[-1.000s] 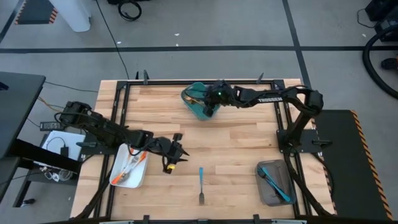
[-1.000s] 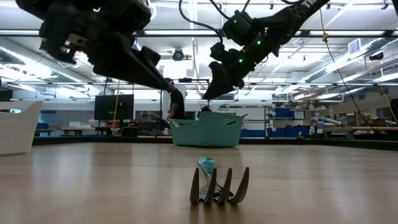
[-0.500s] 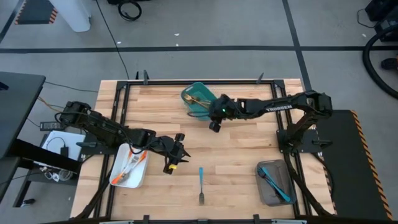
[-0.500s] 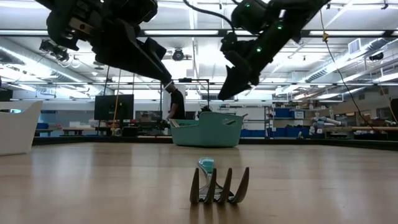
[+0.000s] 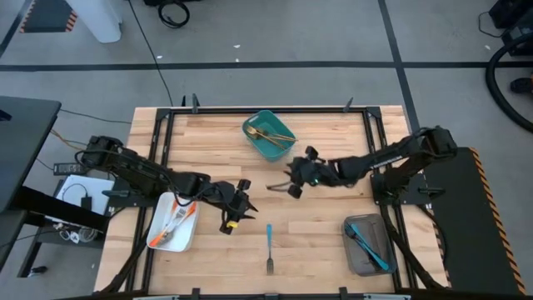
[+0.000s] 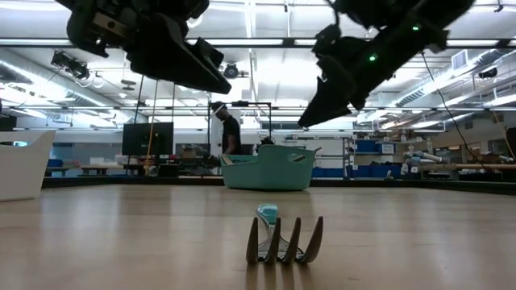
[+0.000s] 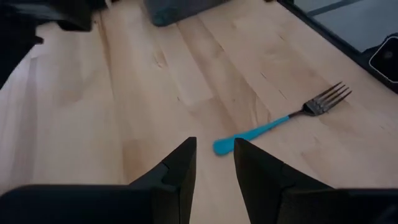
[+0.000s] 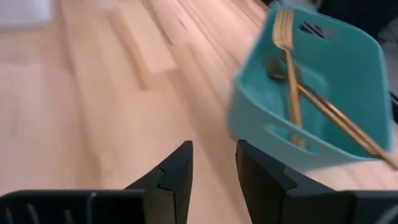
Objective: Sort silverware by color (type)
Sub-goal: Put the fork into the white bin
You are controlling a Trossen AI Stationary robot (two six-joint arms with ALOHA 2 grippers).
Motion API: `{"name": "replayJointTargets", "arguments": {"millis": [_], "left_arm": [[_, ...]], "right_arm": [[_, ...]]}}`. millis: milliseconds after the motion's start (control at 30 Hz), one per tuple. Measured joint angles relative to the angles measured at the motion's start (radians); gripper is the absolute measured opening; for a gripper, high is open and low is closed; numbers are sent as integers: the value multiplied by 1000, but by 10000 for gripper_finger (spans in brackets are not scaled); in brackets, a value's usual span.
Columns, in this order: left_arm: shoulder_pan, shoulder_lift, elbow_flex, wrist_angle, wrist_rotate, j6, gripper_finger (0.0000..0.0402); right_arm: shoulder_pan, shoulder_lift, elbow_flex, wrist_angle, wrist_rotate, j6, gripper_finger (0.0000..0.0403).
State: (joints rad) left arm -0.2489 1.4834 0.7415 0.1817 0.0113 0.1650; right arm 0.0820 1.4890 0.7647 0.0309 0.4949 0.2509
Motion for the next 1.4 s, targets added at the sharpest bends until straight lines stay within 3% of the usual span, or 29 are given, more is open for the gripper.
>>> {"name": "replayJointTargets", "arguments": {"millis": [233, 367, 667, 900, 1200, 1400], "left_arm": [[0, 97, 4, 127, 40, 30, 116], [0, 160, 50, 132, 55, 63, 116], [-2, 315, 220, 13, 173, 117, 116], [-18, 343, 283, -130, 200, 165, 116], [-58, 341, 284, -223, 117, 187, 116], [-58, 277, 281, -347, 76, 176, 116]], "right_arm": [[133, 15, -130, 280, 106, 52, 129], [181, 9, -161, 283, 172, 105, 129], [236, 0, -168, 217, 159, 170, 129], [252, -1, -138, 162, 35, 159, 129], [261, 53, -56, 84, -54, 106, 129], [266, 142, 11, 66, -136, 59, 129]]}}
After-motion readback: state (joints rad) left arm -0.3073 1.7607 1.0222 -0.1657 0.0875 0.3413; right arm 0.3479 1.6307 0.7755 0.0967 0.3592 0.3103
